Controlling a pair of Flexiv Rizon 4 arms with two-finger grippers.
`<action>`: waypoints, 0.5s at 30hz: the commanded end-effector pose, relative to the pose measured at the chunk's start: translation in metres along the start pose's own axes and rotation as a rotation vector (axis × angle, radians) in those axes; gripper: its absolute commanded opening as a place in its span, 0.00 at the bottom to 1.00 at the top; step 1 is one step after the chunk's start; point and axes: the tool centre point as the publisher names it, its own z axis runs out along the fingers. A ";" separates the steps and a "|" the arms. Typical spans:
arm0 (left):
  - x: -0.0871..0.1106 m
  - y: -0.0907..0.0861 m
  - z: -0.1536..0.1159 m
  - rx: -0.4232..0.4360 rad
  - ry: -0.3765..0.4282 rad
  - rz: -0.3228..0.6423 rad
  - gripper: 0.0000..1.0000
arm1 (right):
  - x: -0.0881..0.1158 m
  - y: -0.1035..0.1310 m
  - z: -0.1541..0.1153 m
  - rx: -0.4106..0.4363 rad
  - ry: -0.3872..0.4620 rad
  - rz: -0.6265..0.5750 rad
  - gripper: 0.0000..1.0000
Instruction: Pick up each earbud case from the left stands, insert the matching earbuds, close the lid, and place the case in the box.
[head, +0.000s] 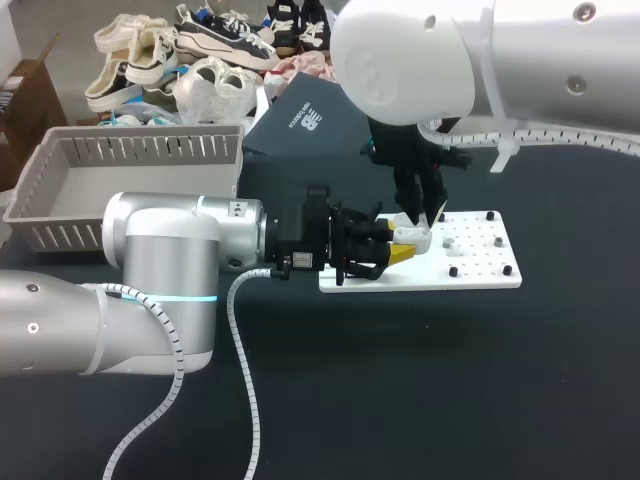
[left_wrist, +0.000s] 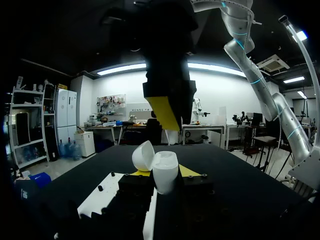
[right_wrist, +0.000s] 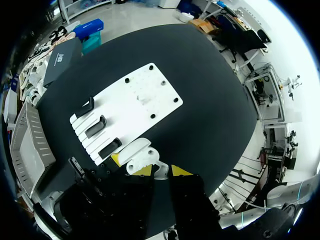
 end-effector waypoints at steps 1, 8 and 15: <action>0.001 0.000 0.000 -0.001 -0.002 0.001 0.00 | 0.001 0.000 0.001 -0.005 -0.007 0.001 0.00; 0.001 0.000 0.000 -0.001 -0.002 0.001 0.00 | 0.000 0.005 0.002 -0.001 -0.010 -0.002 0.00; 0.001 0.000 0.000 -0.001 -0.002 0.001 0.00 | -0.002 0.008 0.006 0.008 -0.004 -0.002 0.00</action>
